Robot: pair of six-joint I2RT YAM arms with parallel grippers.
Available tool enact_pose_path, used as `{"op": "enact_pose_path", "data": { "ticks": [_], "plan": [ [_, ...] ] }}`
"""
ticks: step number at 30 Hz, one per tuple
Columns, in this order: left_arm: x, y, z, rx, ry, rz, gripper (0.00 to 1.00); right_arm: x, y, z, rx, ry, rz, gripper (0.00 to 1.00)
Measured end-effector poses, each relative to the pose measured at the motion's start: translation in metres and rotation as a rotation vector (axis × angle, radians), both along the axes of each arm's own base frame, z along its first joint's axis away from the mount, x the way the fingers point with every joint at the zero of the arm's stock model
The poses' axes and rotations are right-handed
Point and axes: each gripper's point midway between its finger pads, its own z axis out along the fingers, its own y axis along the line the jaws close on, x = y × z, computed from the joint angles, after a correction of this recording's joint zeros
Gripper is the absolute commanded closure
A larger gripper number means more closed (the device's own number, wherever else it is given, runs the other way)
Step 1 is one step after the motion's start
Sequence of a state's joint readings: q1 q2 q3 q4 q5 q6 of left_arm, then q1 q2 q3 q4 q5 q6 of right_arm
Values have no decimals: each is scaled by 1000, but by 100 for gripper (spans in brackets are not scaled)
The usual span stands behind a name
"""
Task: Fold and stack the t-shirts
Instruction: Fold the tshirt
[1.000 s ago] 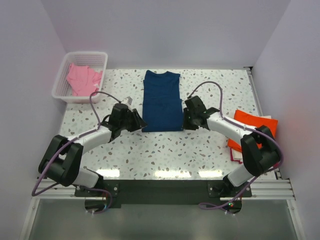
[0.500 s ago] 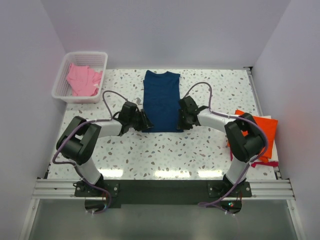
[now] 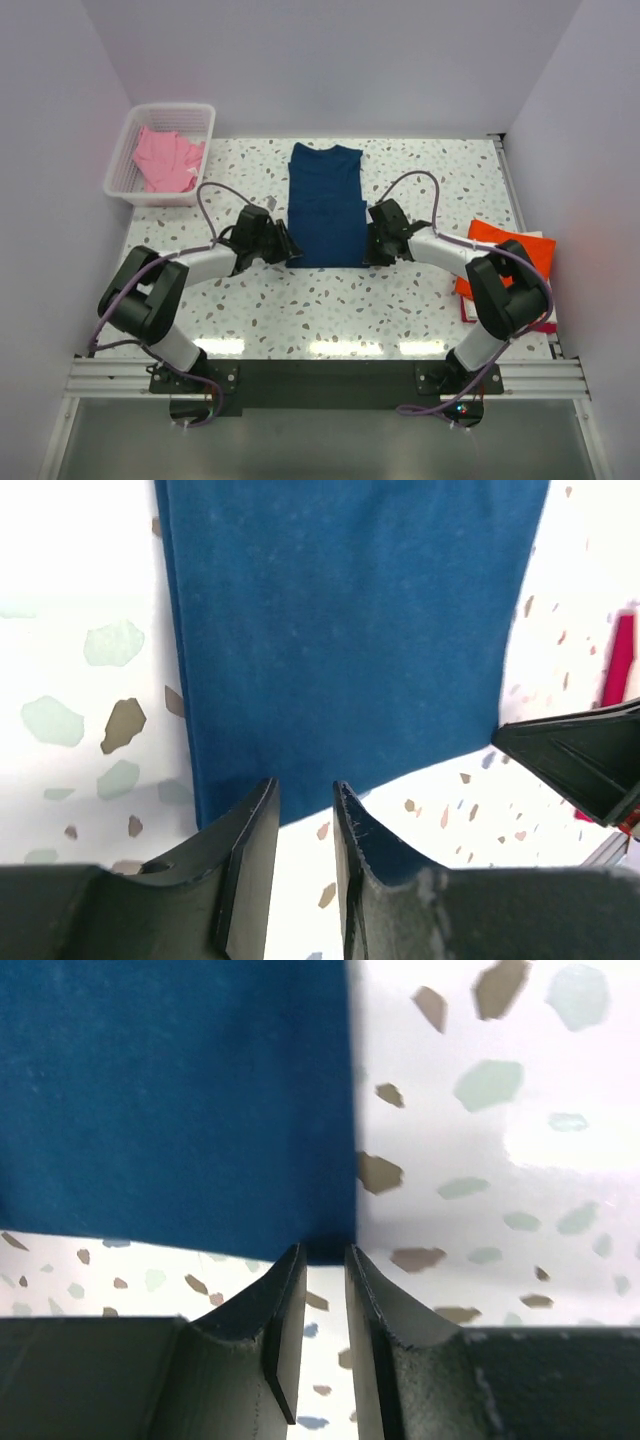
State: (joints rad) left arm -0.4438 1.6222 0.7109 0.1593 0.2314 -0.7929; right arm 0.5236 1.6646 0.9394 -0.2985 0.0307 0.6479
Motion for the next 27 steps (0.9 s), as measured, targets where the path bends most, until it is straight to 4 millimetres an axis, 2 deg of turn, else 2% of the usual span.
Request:
{"op": "enact_pose_path", "data": {
  "ticks": [4, 8, 9, 12, 18, 27],
  "plan": [
    [1, 7, 25, -4, -44, 19, 62, -3, -12, 13, 21, -4, -25, 63],
    [-1, 10, 37, -7, -69, 26, 55, -3, -15, 29, 55, -38, -38, 59],
    [-4, 12, 36, -6, -67, 27, 52, -3, -14, 32, 62, -43, -37, 58],
    [-15, 17, 24, 10, -38, 29, 50, -5, -10, 35, 84, -41, -30, 58],
    [-39, 30, -6, 47, 40, 33, 50, -10, -6, 25, 102, 0, -20, 59],
    [-29, 25, -11, 12, 19, 23, 53, -12, -4, 3, 92, 53, -21, 59]
  ]
}}
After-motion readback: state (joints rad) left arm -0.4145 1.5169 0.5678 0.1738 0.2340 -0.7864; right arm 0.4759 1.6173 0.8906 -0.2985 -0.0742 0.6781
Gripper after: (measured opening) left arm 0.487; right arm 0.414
